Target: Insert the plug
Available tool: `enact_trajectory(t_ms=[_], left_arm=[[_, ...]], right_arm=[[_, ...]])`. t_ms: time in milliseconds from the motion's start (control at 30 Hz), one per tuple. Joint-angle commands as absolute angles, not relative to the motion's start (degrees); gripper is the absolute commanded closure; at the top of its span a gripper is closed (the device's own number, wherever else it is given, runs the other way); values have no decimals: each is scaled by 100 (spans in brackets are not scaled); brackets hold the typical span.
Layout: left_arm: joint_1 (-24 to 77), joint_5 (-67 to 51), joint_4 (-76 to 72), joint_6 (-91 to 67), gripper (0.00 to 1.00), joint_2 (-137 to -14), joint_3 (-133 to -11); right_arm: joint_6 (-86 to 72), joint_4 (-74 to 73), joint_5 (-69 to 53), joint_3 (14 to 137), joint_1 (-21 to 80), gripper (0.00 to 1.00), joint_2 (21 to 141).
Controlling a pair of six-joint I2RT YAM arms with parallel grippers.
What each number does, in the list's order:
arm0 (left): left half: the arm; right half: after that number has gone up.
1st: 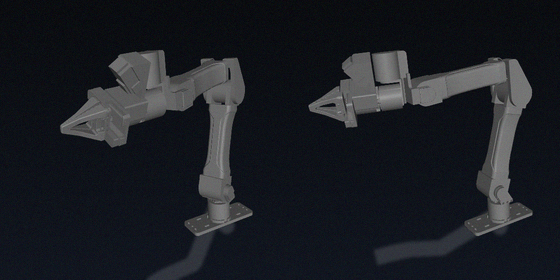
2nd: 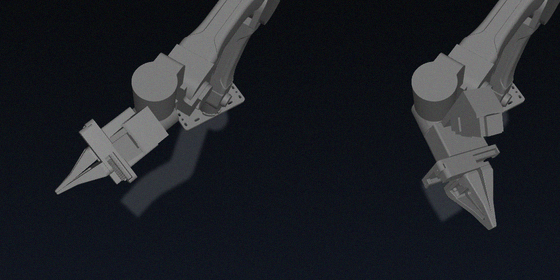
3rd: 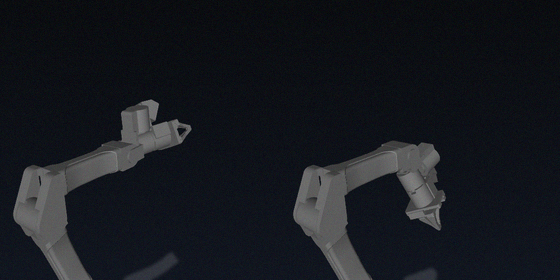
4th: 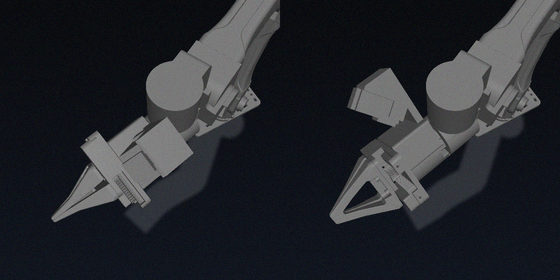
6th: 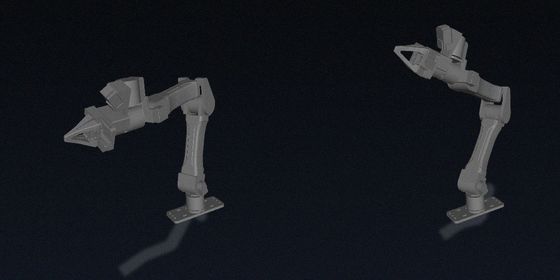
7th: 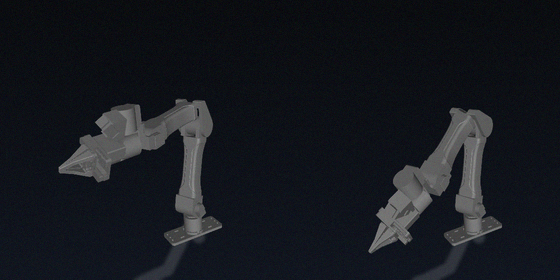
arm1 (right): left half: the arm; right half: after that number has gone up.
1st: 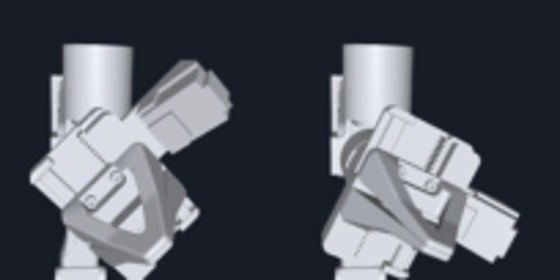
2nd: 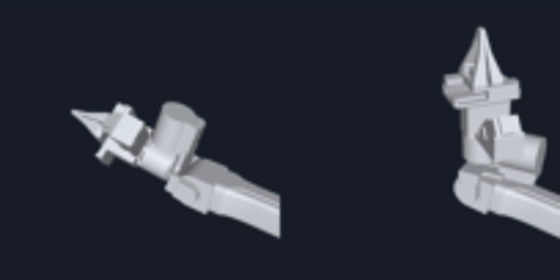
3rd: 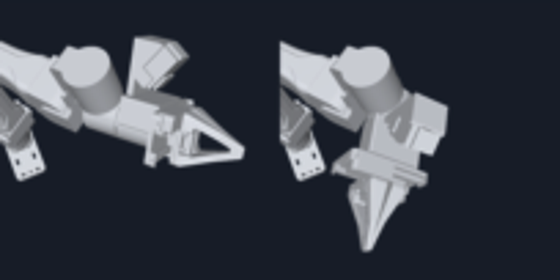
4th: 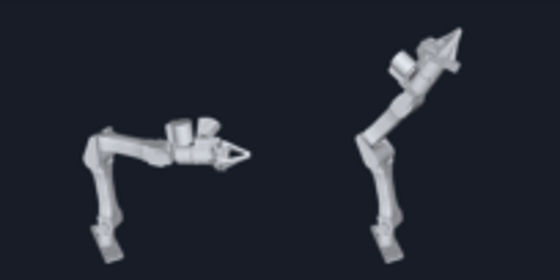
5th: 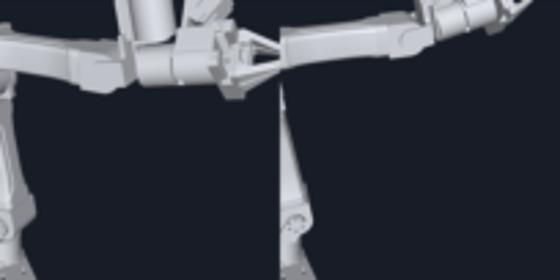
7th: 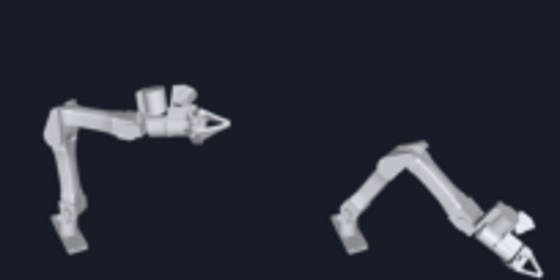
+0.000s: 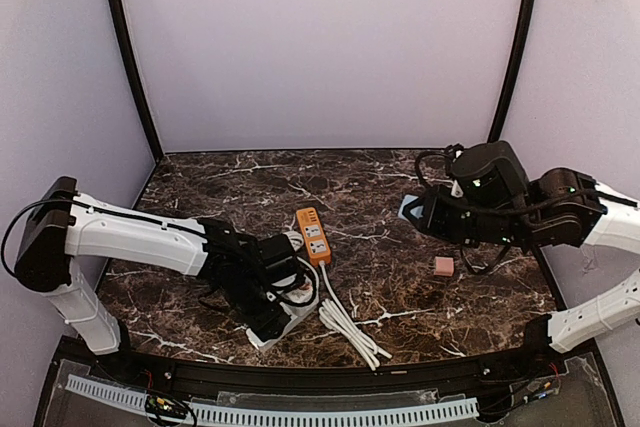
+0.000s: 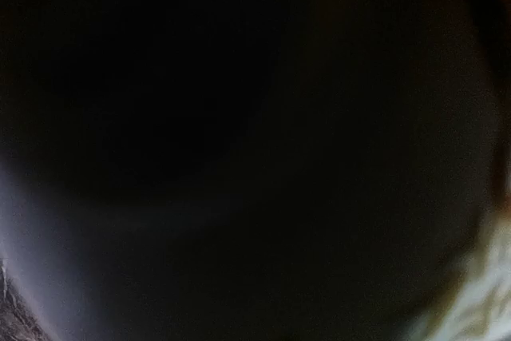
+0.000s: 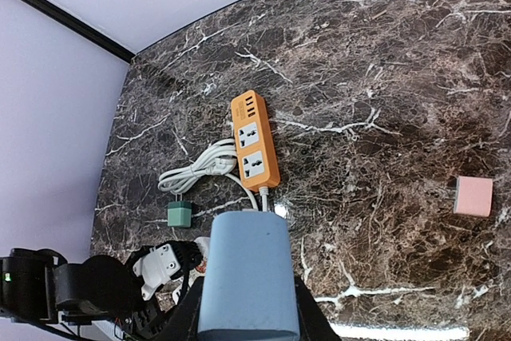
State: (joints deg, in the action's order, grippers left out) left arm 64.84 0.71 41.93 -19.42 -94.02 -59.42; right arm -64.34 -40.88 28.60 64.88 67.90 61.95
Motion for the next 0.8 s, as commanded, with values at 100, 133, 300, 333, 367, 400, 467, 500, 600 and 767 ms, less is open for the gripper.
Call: enact_trajectory(t_ms=[100, 133, 300, 333, 367, 400, 467, 500, 600, 767], left_arm=[[6574, 129, 3918, -1929, 36, -9701, -6025], [6579, 152, 3910, -1944, 43, -9715, -6032], [6574, 328, 3906, -2122, 57, -9758, -6047], [6574, 331, 3908, -2138, 59, -9775, -6051], [6574, 349, 3909, -2176, 62, -9822, -6055], [6574, 359, 3911, -2200, 63, -9837, -6046], [6574, 399, 3903, -2270, 65, -9891, -6035], [6574, 451, 3907, -2328, 66, -9897, -6026], [6570, 628, 3970, -2491, 68, -9853, -6003], [6407, 934, 4163, -3103, 68, -9773, -5887]], right_arm=[[-6540, -4227, 3004, 6565, 6855, 100, 6066], [-6539, -4241, 3006, 6570, 6855, 100, 6065], [-6548, -4298, 3032, 6566, 6855, 100, 6036], [-6560, -4307, 3039, 6561, 6855, 100, 6030], [-6565, -4311, 3036, 6551, 6853, 100, 6013], [-6578, -4317, 3040, 6537, 6855, 100, 5998], [-6591, -4336, 3043, 6524, 6855, 100, 5965], [-6598, -4352, 3049, 6520, 6855, 100, 5949], [-6624, -4417, 3070, 6516, 6851, 100, 5887], [-6645, -4496, 3143, 6514, 6855, 100, 5813]])
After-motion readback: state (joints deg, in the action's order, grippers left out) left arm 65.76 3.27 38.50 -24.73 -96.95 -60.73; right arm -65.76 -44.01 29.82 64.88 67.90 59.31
